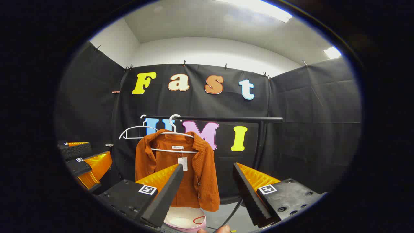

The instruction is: Grasp the clothes on the hanger with both hands and then place them into the laundry hamper below.

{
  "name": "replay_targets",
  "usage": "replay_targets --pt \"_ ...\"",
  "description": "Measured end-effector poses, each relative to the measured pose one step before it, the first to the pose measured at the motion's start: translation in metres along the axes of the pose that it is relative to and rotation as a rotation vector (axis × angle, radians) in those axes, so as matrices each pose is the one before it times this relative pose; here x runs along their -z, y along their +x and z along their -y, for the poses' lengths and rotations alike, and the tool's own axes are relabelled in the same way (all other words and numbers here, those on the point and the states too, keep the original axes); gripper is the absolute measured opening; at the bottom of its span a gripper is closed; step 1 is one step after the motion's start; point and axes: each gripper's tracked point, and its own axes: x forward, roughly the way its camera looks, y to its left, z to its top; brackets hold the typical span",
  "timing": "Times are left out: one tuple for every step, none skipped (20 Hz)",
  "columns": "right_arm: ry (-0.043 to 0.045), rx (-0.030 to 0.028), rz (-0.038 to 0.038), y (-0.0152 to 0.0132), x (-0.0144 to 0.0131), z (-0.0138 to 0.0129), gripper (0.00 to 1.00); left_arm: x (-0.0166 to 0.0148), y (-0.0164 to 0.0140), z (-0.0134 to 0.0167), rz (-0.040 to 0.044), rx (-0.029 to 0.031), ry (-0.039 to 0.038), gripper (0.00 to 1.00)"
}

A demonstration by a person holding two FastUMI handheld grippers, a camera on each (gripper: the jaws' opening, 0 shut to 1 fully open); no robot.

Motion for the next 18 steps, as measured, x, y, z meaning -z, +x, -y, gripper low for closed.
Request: replay_targets --pt "-0.00194 0.00482 0.00087 0.00006 0.00044 0.00115 0.98 0.0006 0.00007 0.00031 0.00176 -0.00122 0.00318 0.97" --pt "-0.00183 0.00415 -0.00018 0.00026 -0.00054 0.00086 0.98 -0.00097 0.00021 -0.00106 0.00447 -0.00493 0.00099 0.97" --pt "-0.0012 0.00026 -0.0011 0.00006 -0.00014 -0.00118 0.98 0.00051 0.00072 0.00075 0.0029 -0.00222 -0.00063 0.97" --pt "-0.00137 0.00053 -0.00142 0.00123 0.00022 -0.00046 0.99 -0.00042 0.00022 0.00012 -0.0003 0.00077 -0.00208 0.97" --pt "-0.00071 -0.00083 -0.00005 0.00006 0.00037 -0.00071 0.99 0.00094 -0.0001 -0.00038 -0.00126 -0.00003 -0.00222 0.97" --pt "-0.00164 -0.00019 0.00072 0.00087 -0.00064 -0.00054 0.99 -0.0002 0.00052 -0.00002 -0.00069 -0.00026 -0.00122 0.97" --pt "-0.00205 -0.00161 0.00238 0.00051 -0.00056 -0.00055 0.99 0.00055 0.00003 -0.00012 -0.00055 -0.00063 0.00066 0.97" --pt "-0.00227 -0.00067 0.00012 0.00068 -0.00089 -0.00093 0.99 -0.00019 0.00023 -0.00004 -0.00091 -0.00018 0.00071 0.97" --pt "0.00033 0.00001 -0.00049 0.00043 0.0009 -0.00025 0.99 0.00046 0.00012 -0.00014 -0.00043 -0.00005 0.00127 0.97" --pt "0.00083 -0.00391 -0.00098 0.00003 0.0003 -0.00205 0.99 -0.00027 0.0003 -0.00027 -0.00052 -0.00034 0.0006 0.96" --pt "0.00012 0.00044 0.00015 -0.00048 -0.00071 -0.0011 0.99 0.00056 0.0001 0.00007 -0.00049 -0.00068 -0.00078 0.97" --pt "-0.0001 -0.0004 0.00117 0.0 -0.00081 -0.00081 0.99 -0.00007 0.00013 0.00015 -0.00137 0.001 -0.0014 0.96" --pt "0.0004 0.00123 0.0007 -0.00067 -0.00038 -0.00177 0.99 0.00045 0.00066 -0.00013 -0.00015 0.00188 -0.00139 0.96" --pt "0.00045 0.00129 -0.00101 -0.00053 0.00053 -0.00125 0.99 0.00009 0.00021 0.00009 -0.0013 0.00291 -0.00016 0.96" --pt "0.00093 0.00028 0.00004 -0.00012 -0.00026 -0.00119 0.99 0.00021 0.0001 0.00023 -0.00195 0.00483 0.00026 0.96" --pt "0.00118 0.00199 -0.00173 -0.00052 0.00021 -0.00192 0.98 -0.00047 0.00001 -0.00005 -0.00053 0.00657 0.00212 0.97" --pt "0.00313 -0.00042 -0.00273 -0.00107 0.0011 -0.00304 0.98 0.00024 -0.0001 0.00027 -0.00136 0.00614 0.00282 0.96" --pt "0.00594 0.00143 -0.00224 -0.00055 0.00068 -0.00216 0.98 -0.00089 0.00085 0.00059 0.00253 0.00688 0.00333 0.96"
